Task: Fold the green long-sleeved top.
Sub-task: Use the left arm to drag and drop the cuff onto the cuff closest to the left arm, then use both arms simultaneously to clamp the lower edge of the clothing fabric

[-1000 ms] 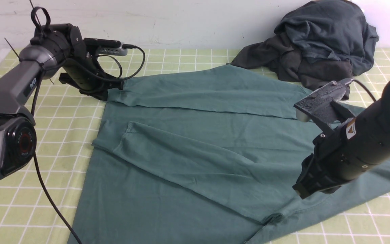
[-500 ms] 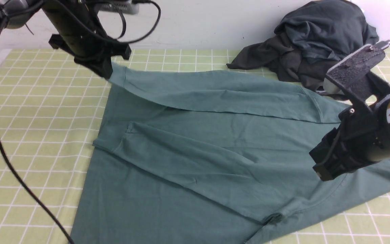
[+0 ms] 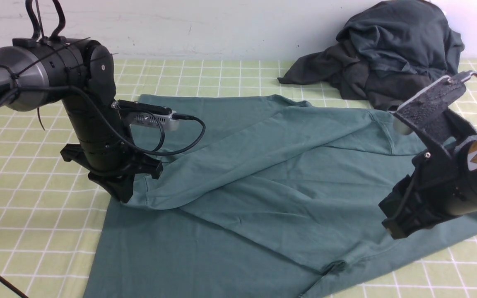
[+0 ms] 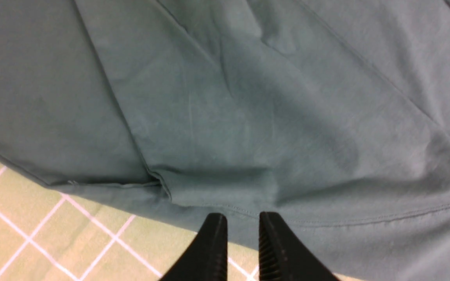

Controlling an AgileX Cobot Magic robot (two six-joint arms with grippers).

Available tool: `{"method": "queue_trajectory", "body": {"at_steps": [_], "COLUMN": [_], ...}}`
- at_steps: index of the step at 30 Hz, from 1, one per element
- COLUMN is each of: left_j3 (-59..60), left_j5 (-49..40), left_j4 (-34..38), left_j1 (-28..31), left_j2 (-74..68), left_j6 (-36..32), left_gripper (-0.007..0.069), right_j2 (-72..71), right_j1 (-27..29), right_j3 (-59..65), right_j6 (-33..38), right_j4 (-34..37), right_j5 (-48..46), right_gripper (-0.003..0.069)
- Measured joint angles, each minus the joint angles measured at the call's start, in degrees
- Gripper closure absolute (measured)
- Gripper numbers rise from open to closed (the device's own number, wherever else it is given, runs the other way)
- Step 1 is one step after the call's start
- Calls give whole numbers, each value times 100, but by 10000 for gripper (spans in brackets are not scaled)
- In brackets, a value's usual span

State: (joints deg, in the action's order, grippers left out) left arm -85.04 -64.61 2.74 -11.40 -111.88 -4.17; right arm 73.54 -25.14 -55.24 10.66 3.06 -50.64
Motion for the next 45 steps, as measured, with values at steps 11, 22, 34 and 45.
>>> {"method": "queue_trajectory", "body": {"at_steps": [11, 22, 34, 45], "left_j3": [28, 2040, 4885, 4844], "left_j5": [-206, 472, 2285, 2645], "left_j4": [-384, 94, -274, -956], "left_j1": [-19, -350, -1347, -1373], "left_j2": [744, 3241, 3150, 2421], "left_j6": [-24, -875, -4246, -3672], "left_gripper": [473, 390, 278, 436], "right_j2": [500, 953, 593, 586], "right_j1": [524, 815, 51, 51], "right_j3": [0, 0, 0, 0], "right_j6": [-920, -531, 1514, 1605], "right_j4": [-306, 55, 1885, 1987], "right_j5": [377, -40, -551, -640], "right_gripper": [513, 484, 484, 484]}}
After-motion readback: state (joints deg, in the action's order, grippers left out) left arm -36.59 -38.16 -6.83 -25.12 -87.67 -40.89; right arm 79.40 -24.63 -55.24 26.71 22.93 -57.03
